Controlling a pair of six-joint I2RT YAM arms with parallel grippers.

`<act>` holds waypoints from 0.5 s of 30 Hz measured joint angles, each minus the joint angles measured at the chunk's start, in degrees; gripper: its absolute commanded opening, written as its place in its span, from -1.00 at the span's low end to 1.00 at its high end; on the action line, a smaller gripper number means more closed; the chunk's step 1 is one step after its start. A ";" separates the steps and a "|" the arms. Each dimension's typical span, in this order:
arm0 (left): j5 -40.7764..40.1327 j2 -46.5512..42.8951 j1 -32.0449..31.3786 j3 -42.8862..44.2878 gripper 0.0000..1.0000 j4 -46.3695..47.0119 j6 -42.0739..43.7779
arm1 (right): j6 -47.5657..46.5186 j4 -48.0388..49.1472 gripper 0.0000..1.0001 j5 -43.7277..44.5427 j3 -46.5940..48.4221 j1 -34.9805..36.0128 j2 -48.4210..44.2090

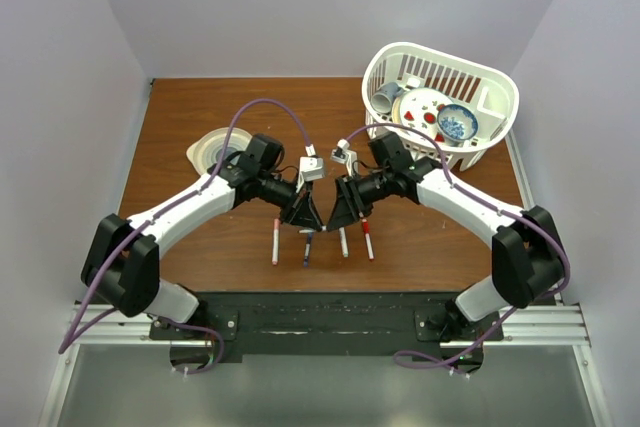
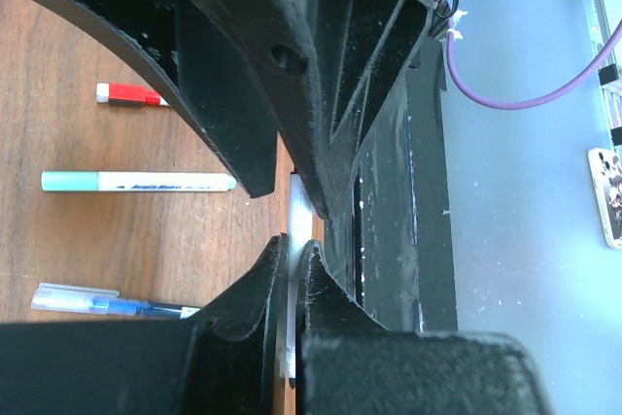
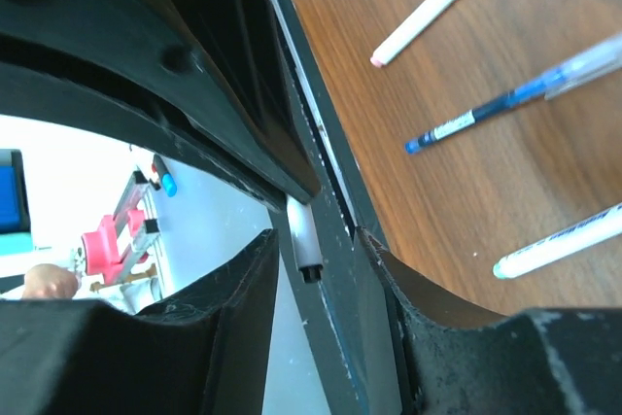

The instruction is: Insert the pens into the pen caps

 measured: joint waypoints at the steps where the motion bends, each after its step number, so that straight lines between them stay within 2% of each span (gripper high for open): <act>1: 0.00 0.04 0.00 0.00 -1.00 0.00 0.00 | 0.07 -0.02 -0.36 0.04 -0.31 0.07 -0.09; 2: 0.00 0.07 0.00 0.00 -1.00 0.00 -0.02 | 0.09 0.00 -0.50 0.02 -0.39 0.17 -0.11; 3: 0.00 0.07 0.00 0.00 -1.00 0.00 0.00 | 0.11 0.11 -0.82 0.00 -0.39 0.24 -0.11; 4: -0.02 0.07 0.00 0.00 -1.00 0.02 0.00 | 0.13 0.31 -0.95 0.00 -0.39 0.37 -0.15; 5: -0.09 0.07 0.00 0.00 -1.00 0.02 0.00 | 0.28 0.55 -1.00 -0.04 -0.44 0.48 -0.24; 7: -0.02 0.09 0.00 0.02 -0.95 -0.11 -0.02 | 0.66 1.05 -1.00 0.02 -0.70 0.48 -0.79; 10: -0.26 0.09 0.00 0.22 -0.30 0.28 -0.57 | 1.36 2.38 -1.00 0.33 -1.70 0.46 -1.99; 12: -1.60 0.04 0.00 0.39 -0.16 1.18 -1.57 | 2.16 3.30 -1.00 1.03 -2.34 0.46 -2.97; 13: -3.21 -0.07 -0.07 0.52 0.00 1.73 -2.93 | 2.75 3.82 -1.00 1.75 -2.64 0.48 -3.67; 15: -7.19 -0.70 0.02 0.66 0.12 3.61 -6.36 | 3.69 4.50 -1.00 3.82 -2.93 0.46 -5.29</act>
